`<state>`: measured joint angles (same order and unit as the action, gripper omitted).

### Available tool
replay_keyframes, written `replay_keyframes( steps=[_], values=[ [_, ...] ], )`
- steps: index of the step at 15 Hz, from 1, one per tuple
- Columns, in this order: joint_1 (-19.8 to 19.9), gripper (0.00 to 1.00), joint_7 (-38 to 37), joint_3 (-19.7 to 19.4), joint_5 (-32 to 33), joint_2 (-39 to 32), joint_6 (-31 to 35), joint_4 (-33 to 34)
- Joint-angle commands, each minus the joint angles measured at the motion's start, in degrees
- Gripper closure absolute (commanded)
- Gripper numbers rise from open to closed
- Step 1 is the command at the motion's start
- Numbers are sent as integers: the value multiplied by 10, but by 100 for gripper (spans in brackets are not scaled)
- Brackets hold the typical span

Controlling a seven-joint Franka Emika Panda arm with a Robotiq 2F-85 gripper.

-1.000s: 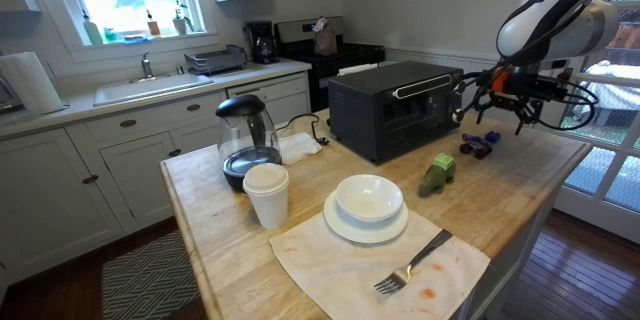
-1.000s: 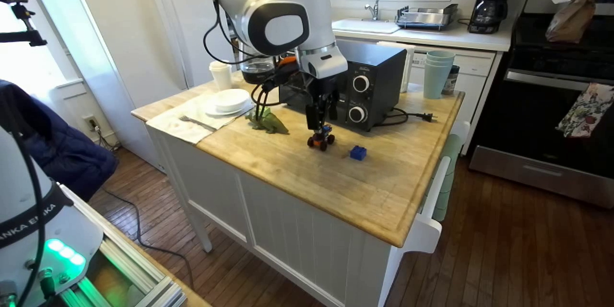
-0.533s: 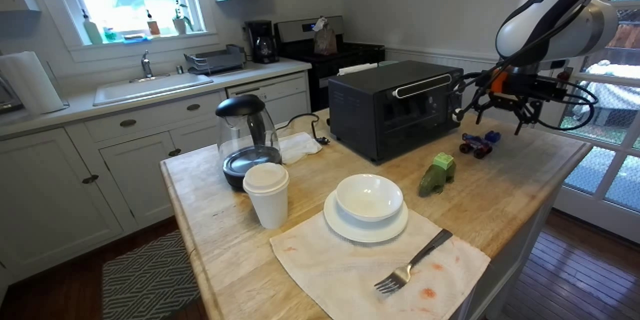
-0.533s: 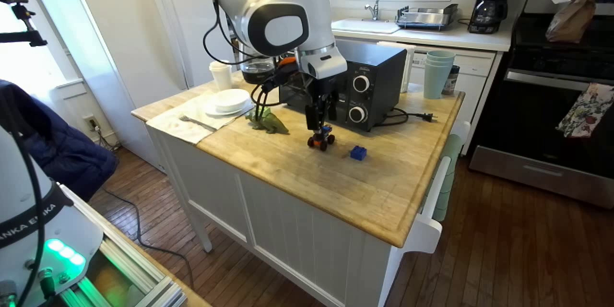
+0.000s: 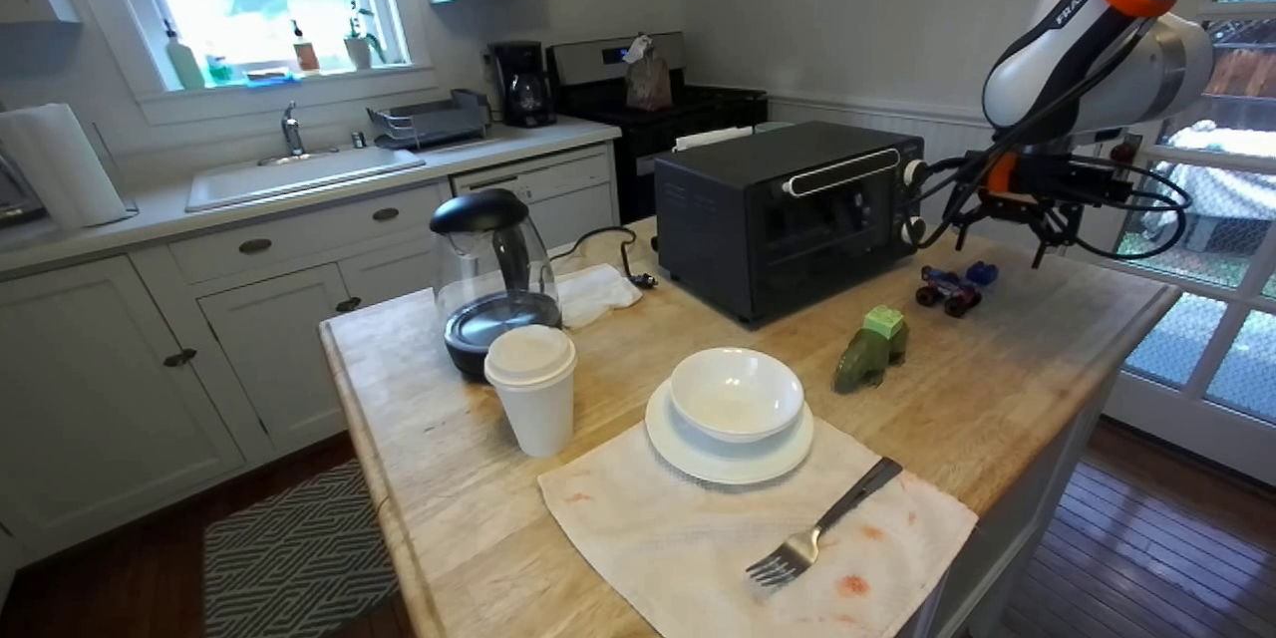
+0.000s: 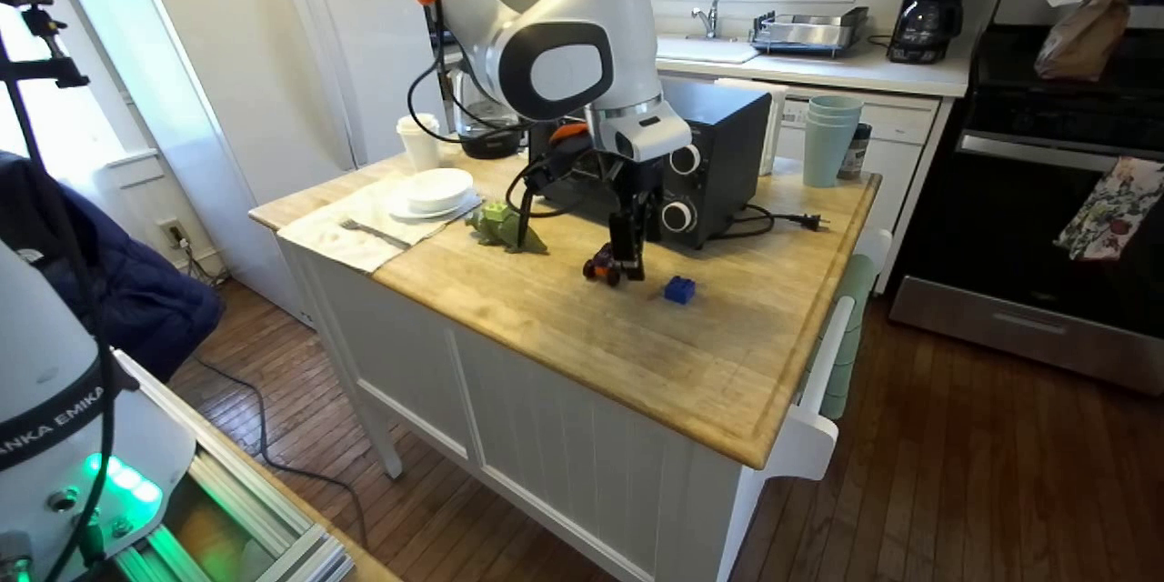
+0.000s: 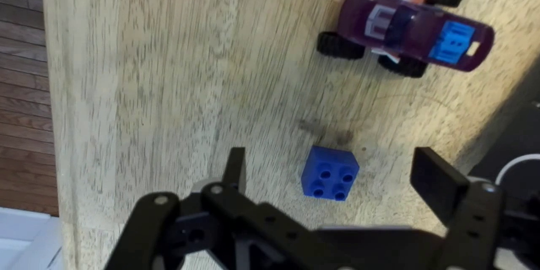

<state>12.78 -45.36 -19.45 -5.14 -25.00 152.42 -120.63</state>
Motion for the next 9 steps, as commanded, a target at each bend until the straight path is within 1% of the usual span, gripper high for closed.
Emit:
replay_keyframes(
  steps=[1, 5, 9],
  values=[
    [11, 0, 36, -3, -6, -40, -19, 49],
    [23, 0, 57, 0, -16, -70, -33, 83],
    [41, 0, 91, 9, -27, -91, -66, 118]
  ],
)
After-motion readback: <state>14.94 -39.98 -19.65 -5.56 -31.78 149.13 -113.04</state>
